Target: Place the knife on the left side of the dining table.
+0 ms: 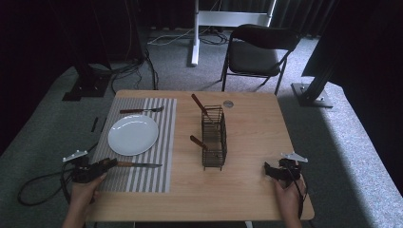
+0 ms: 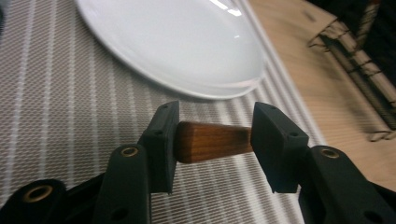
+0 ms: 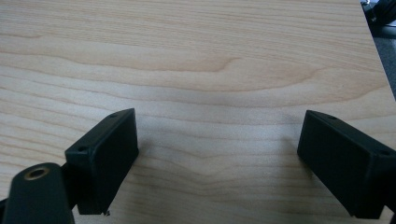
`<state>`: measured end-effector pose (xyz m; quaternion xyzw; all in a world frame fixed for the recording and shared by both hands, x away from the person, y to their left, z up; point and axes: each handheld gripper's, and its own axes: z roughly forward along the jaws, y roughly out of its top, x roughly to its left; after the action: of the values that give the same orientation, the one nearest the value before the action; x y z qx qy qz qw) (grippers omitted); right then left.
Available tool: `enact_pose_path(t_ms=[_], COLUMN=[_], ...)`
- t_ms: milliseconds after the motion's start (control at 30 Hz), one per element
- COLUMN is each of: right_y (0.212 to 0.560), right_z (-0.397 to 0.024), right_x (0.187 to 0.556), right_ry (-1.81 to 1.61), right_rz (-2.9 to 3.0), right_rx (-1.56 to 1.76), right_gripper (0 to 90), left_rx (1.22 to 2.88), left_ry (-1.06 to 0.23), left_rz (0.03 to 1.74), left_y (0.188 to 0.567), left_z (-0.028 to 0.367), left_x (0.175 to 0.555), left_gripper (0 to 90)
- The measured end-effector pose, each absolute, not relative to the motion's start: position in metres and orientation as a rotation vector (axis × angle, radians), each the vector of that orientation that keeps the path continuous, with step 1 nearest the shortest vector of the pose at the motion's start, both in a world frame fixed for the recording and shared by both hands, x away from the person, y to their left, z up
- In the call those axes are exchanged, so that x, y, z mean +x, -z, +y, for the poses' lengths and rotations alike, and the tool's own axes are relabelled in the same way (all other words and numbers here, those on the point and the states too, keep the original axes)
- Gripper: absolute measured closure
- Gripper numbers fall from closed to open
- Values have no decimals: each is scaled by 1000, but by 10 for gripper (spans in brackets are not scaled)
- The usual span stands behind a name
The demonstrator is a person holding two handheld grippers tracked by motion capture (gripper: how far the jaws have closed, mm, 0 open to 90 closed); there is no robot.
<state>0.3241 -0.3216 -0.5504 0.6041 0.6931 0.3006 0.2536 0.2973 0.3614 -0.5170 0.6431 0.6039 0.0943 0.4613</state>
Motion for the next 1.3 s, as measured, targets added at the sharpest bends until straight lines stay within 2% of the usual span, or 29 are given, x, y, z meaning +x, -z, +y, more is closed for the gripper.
enact_pose_path(t_ms=[600, 1000, 1300], right_y=[550, 550, 550], right_z=[-322, -322, -322], right_x=[324, 324, 324], right_ry=[-817, -817, -817], right_rz=[1884, 1884, 1884], right_rx=[1642, 1642, 1642], right_gripper=[116, 116, 115], left_rx=[1636, 1735, 1672], left_ry=[-246, -429, -432], left_rz=[1592, 1626, 1608], left_y=[536, 534, 531], left_z=[360, 349, 355], left_x=[313, 312, 299], left_gripper=[440, 404, 391])
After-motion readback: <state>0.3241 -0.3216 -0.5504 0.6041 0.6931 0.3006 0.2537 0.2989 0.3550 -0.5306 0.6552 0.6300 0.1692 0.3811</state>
